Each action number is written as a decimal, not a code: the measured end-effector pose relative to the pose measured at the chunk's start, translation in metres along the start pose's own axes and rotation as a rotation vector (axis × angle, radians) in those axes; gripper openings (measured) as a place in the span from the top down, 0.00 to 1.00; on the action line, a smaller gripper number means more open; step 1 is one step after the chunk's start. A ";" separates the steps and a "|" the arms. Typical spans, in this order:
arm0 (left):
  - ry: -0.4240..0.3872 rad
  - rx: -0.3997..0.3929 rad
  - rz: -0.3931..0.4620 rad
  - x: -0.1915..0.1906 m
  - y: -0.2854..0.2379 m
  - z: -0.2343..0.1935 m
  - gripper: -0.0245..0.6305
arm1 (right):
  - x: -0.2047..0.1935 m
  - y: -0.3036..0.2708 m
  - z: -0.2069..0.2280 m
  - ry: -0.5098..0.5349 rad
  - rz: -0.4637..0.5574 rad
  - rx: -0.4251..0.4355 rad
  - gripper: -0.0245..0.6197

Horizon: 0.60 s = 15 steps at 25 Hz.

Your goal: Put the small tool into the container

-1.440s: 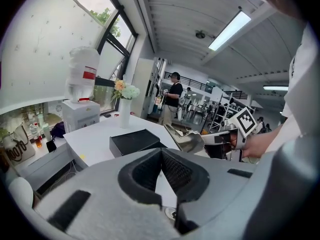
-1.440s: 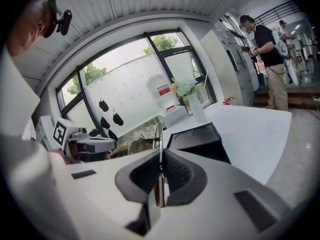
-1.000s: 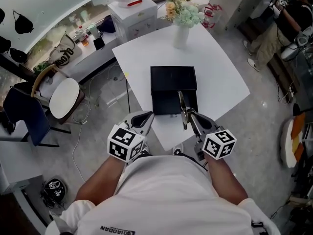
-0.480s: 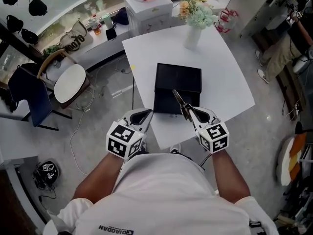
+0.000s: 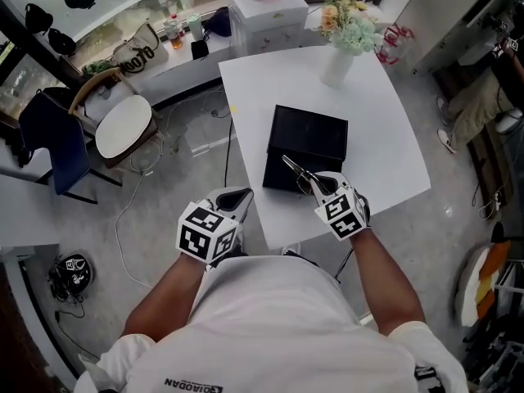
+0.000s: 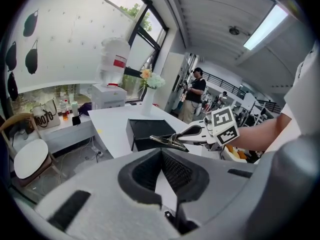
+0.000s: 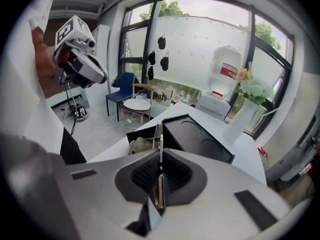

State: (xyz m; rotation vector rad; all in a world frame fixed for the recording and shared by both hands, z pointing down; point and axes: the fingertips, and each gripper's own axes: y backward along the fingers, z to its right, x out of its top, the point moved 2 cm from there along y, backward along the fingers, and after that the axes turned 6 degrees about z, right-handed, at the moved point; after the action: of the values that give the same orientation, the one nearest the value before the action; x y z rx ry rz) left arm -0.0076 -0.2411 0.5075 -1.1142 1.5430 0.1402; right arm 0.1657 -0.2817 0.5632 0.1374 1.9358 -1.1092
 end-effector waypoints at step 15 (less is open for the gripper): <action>0.005 0.011 -0.013 -0.005 0.007 -0.018 0.95 | -0.019 -0.066 -0.001 0.377 -0.117 0.022 0.95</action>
State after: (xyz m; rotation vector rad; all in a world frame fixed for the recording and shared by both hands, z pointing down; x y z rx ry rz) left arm -0.0259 -0.2458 0.5139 -1.1168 1.5392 0.1201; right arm 0.1455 -0.3149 0.6204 0.2643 2.2890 -1.2509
